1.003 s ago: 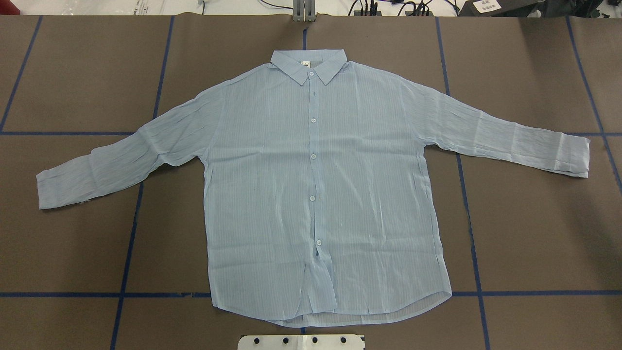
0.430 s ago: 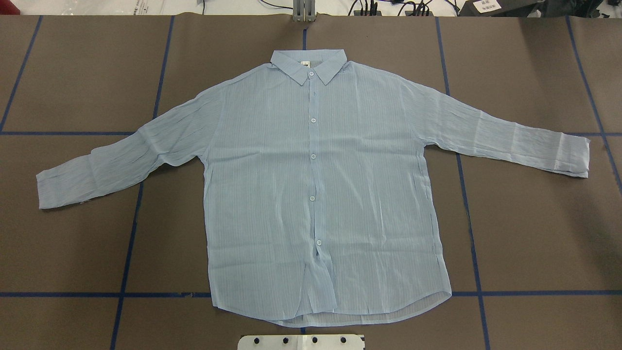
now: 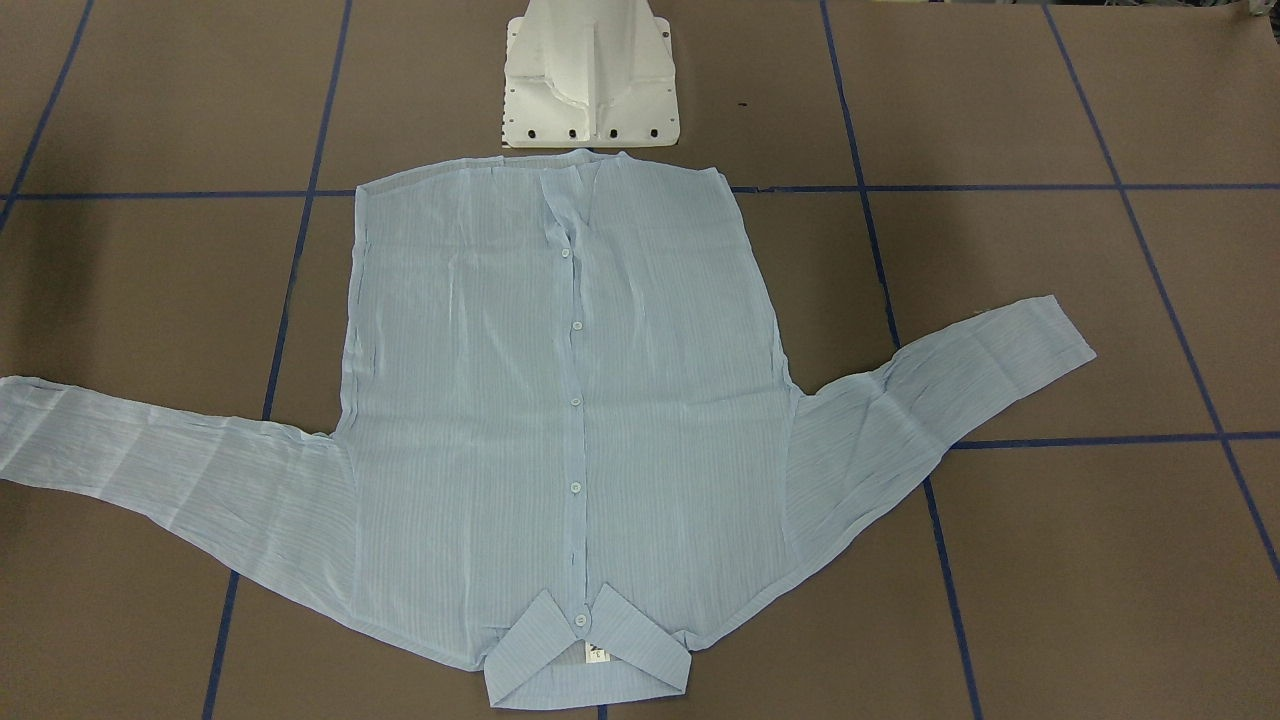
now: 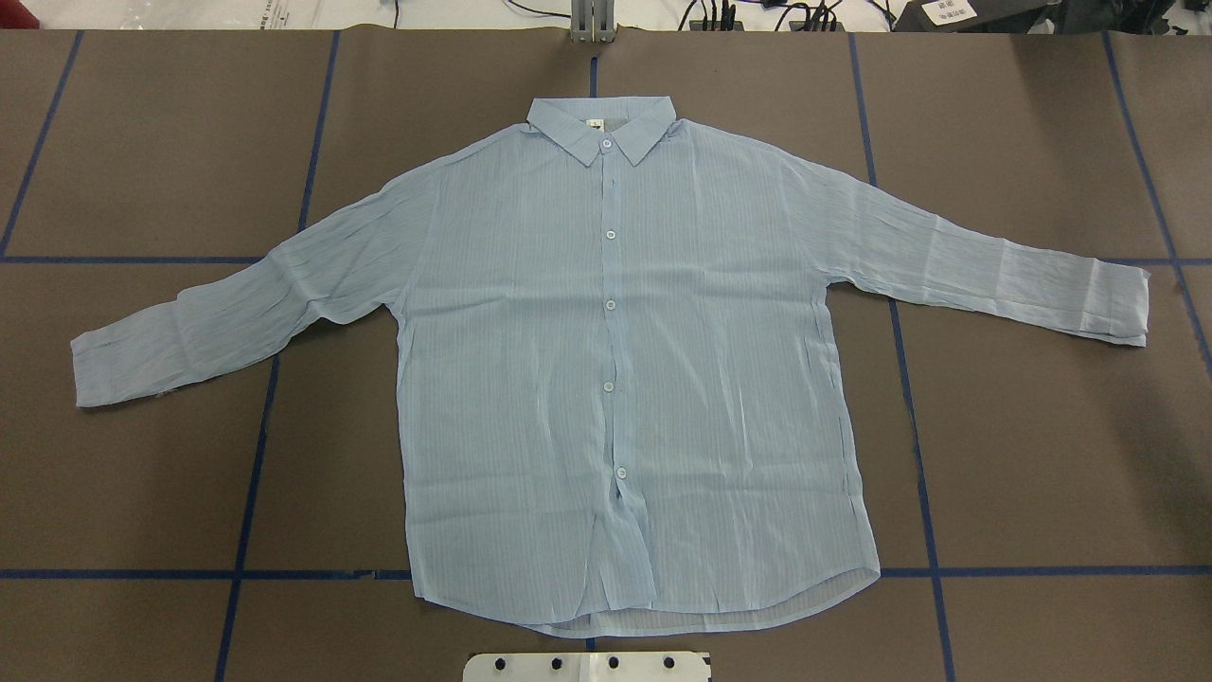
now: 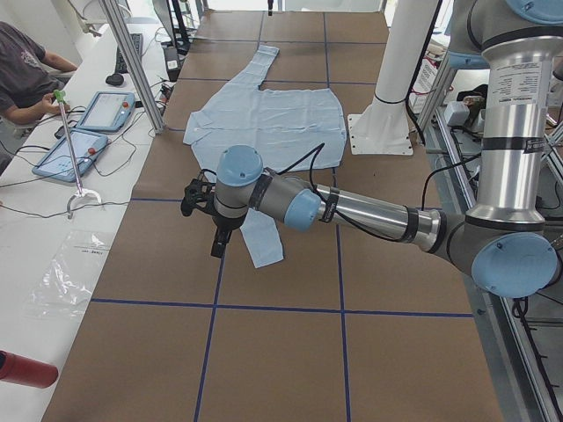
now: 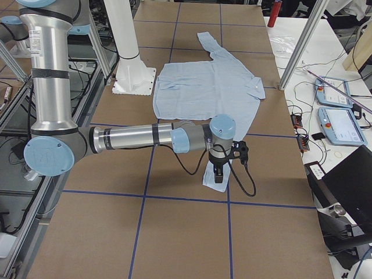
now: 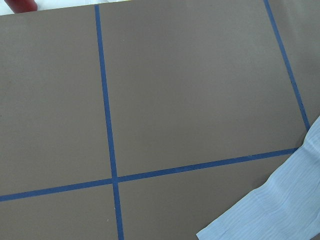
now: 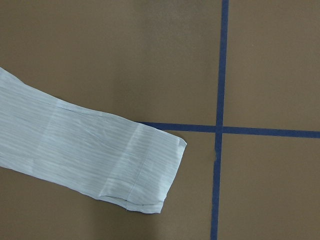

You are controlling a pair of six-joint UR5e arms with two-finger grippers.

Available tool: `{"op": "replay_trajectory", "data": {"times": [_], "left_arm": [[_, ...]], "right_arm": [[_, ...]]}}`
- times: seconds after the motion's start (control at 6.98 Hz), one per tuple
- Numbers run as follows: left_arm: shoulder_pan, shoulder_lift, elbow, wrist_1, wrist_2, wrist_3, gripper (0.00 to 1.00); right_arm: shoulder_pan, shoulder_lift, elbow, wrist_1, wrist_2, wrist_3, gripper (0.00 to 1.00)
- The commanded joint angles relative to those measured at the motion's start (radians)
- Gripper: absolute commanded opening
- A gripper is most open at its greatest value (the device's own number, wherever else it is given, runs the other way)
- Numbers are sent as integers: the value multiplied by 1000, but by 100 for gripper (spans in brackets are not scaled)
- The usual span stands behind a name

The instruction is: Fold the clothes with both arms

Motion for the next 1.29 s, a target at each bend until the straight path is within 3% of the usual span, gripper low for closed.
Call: {"op": "replay_trajectory", "data": {"times": [0.0,0.43,1.0,1.15], "left_arm": [[20,0,-2,-2,-1,-1,100],[38,0,-2,-3,-3,-1,100],[41,-2,1,-2,-4,-1,100],[41,-2,1,-2,-4,-1,100]], "right_arm": [[-17,-10,-2,39,14,8,100],[-93,-8,-30,65,8,9,100],[-109,82,-282,244,-1,37,100],[-119,120,-391,339,-20,61,100]]}}
